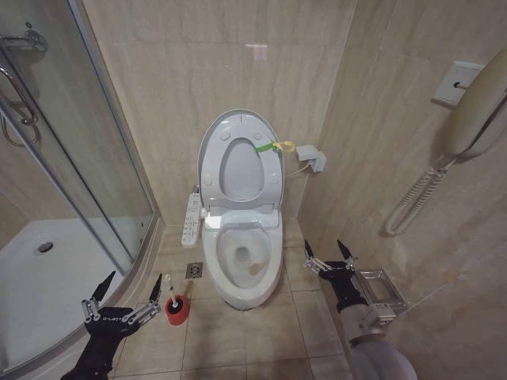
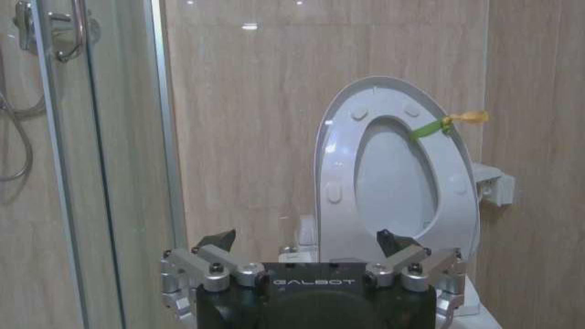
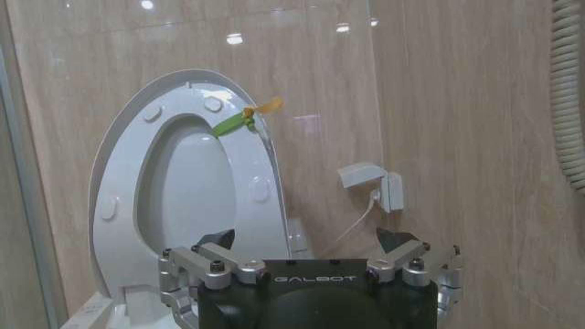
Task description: Open the toilet lid, clean the toilet bowl with a toilet brush, close the toilet lid, and flush.
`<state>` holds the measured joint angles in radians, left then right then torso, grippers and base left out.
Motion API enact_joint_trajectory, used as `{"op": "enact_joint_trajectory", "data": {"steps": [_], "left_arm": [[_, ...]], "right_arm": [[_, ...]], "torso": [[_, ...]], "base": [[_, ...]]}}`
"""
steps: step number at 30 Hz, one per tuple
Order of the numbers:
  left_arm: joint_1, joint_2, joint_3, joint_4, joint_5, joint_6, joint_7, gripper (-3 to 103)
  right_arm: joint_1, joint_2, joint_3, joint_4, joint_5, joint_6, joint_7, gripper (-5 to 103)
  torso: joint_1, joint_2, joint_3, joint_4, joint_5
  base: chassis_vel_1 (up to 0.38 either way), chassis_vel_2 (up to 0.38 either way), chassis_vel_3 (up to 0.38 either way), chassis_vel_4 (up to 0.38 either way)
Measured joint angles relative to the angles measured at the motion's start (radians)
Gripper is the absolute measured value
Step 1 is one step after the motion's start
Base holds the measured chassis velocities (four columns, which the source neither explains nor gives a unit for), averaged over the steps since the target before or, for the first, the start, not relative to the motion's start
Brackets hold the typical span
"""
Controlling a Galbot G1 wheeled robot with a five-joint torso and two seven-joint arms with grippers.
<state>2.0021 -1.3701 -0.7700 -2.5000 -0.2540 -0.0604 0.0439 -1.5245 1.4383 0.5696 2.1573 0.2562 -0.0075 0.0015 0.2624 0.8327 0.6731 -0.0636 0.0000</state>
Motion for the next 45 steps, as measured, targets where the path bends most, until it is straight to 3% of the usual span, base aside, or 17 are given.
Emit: {"op": "enact_joint_trajectory", "data": {"steps": [45], "left_arm": [[0.0, 0.0, 0.0, 0.0, 0.0, 0.0, 0.0, 100]], "right_arm": [[0.0, 0.0, 0.0, 0.0, 0.0, 0.0, 0.0, 100]], "torso": [[0.0, 0.0, 0.0, 0.0, 0.0]], "base": [[0.0, 0.0, 0.0, 0.0]]}}
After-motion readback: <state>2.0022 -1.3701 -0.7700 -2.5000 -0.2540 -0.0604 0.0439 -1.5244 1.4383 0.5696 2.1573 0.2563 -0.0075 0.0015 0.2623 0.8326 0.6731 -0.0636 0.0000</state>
